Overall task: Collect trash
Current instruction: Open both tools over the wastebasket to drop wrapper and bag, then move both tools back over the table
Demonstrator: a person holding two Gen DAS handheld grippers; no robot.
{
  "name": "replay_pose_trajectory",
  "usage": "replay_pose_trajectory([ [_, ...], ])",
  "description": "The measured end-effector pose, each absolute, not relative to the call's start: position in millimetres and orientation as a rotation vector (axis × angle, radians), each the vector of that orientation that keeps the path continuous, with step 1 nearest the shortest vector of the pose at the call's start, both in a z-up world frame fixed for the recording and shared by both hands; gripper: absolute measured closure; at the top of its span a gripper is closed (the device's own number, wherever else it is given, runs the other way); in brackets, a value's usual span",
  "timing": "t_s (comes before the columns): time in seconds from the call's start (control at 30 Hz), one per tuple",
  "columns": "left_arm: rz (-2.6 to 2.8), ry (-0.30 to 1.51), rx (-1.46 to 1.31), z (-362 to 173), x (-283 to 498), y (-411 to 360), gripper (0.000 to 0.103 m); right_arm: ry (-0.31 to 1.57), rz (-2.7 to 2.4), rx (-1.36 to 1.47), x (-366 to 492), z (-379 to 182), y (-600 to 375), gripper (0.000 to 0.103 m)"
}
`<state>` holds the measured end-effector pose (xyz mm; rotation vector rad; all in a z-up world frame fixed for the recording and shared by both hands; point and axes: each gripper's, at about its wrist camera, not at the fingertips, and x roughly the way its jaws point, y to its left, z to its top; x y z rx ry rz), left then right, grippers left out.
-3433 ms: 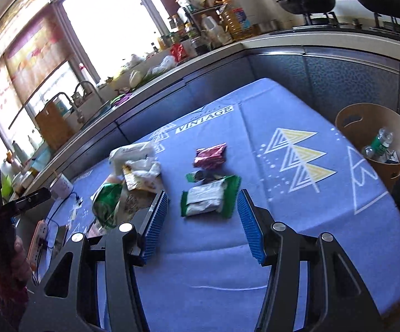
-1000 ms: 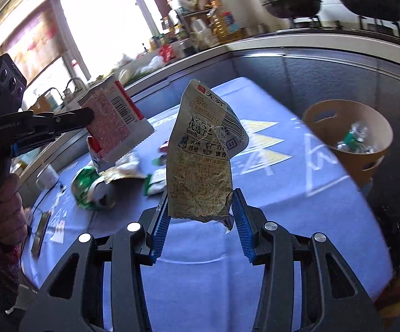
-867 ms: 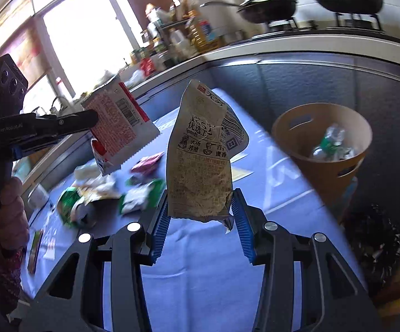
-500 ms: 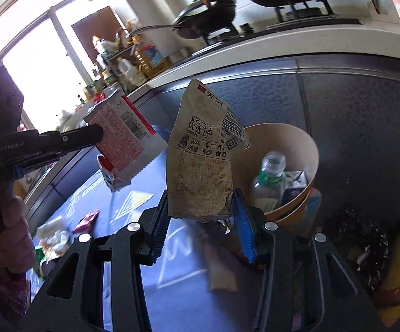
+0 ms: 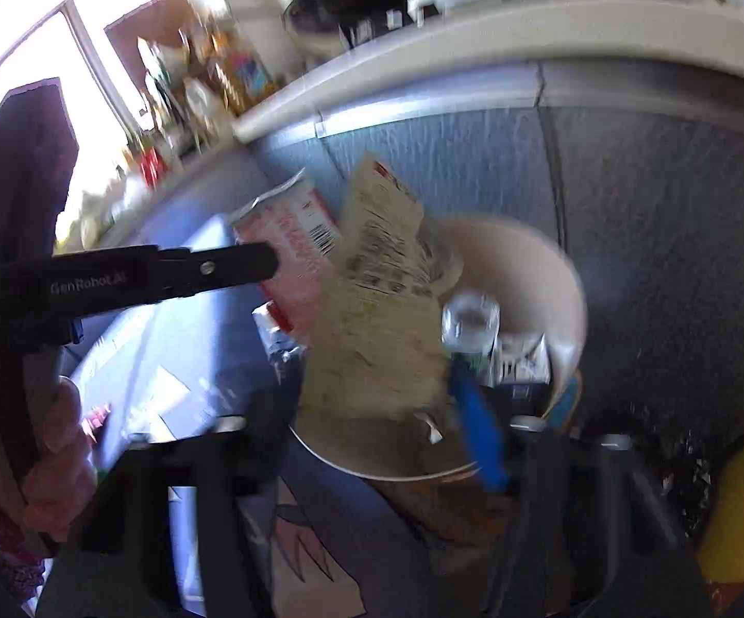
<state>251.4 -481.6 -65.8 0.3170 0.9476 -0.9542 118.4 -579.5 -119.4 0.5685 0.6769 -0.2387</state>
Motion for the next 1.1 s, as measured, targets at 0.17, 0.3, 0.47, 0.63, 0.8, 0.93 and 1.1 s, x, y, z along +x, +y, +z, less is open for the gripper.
replay_pose_trajectory([
  [0.17, -0.956, 0.937, 0.249, -46, 246, -457, 0.067, 0.506, -0.294, 0.595, 84, -90, -587, 0.036],
  [0.3, -1.007, 0.821, 0.153, 11, 229, -423, 0.067, 0.431, -0.281, 0.651, 67, -68, -591, 0.041],
  [0.47, -1.096, 0.694, 0.051, 72, 194, -374, 0.067, 0.36, -0.217, 0.659, 56, -37, -574, 0.043],
  [0.63, -1.152, 0.615, 0.016, 100, 160, -331, 0.067, 0.326, -0.114, 0.642, 56, -9, -536, 0.044],
  [0.8, -1.147, 0.586, 0.025, 103, 133, -282, 0.067, 0.397, -0.007, 0.6, 79, -5, -485, 0.051],
  [0.93, -1.06, 0.607, 0.003, 88, 140, -216, 0.067, 0.48, 0.08, 0.57, 99, -10, -431, 0.053],
  [1.1, -0.818, 0.661, -0.059, 62, 179, -104, 0.067, 0.584, 0.178, 0.54, 132, -20, -367, 0.053],
])
